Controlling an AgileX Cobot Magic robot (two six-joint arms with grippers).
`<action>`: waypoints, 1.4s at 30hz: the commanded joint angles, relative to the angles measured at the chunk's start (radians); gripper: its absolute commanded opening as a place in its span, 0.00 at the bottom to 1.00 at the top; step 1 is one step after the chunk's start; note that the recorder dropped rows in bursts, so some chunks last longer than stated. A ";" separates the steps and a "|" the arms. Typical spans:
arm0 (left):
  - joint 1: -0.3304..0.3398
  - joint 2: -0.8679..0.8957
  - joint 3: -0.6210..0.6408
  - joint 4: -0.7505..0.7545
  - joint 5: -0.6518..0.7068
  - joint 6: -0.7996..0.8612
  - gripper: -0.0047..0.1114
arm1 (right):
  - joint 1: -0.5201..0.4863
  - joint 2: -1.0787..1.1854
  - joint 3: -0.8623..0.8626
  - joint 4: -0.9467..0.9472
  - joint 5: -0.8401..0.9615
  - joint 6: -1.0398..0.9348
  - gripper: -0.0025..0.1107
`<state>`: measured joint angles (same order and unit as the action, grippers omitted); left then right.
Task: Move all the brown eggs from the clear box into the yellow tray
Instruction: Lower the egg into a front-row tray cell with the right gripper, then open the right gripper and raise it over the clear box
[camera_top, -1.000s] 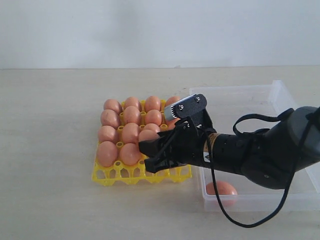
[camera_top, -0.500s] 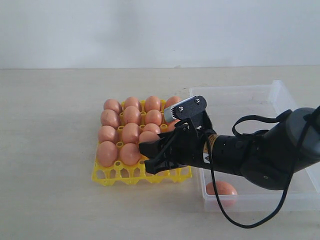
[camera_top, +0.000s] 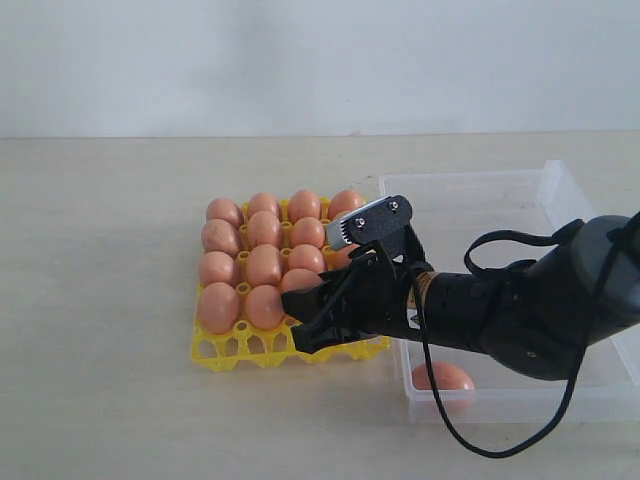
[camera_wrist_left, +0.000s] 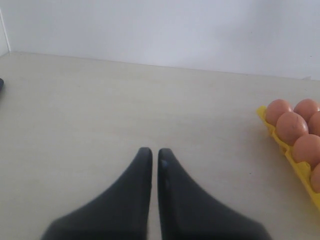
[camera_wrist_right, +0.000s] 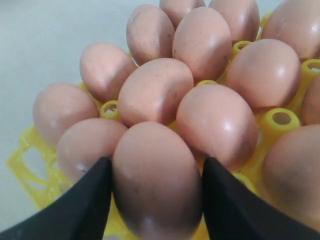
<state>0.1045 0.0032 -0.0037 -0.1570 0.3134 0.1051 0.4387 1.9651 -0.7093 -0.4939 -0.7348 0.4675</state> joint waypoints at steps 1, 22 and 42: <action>0.001 -0.003 0.004 -0.001 0.000 0.004 0.08 | 0.001 0.001 -0.004 -0.001 0.009 -0.006 0.41; 0.001 -0.003 0.004 -0.001 0.000 0.004 0.08 | 0.001 -0.003 -0.004 -0.005 -0.011 -0.005 0.58; 0.001 -0.003 0.004 -0.001 0.000 0.004 0.08 | 0.001 -0.291 -0.004 0.176 -0.038 -0.186 0.57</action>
<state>0.1045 0.0032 -0.0037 -0.1570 0.3134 0.1051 0.4387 1.7572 -0.7093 -0.3250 -0.7389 0.3334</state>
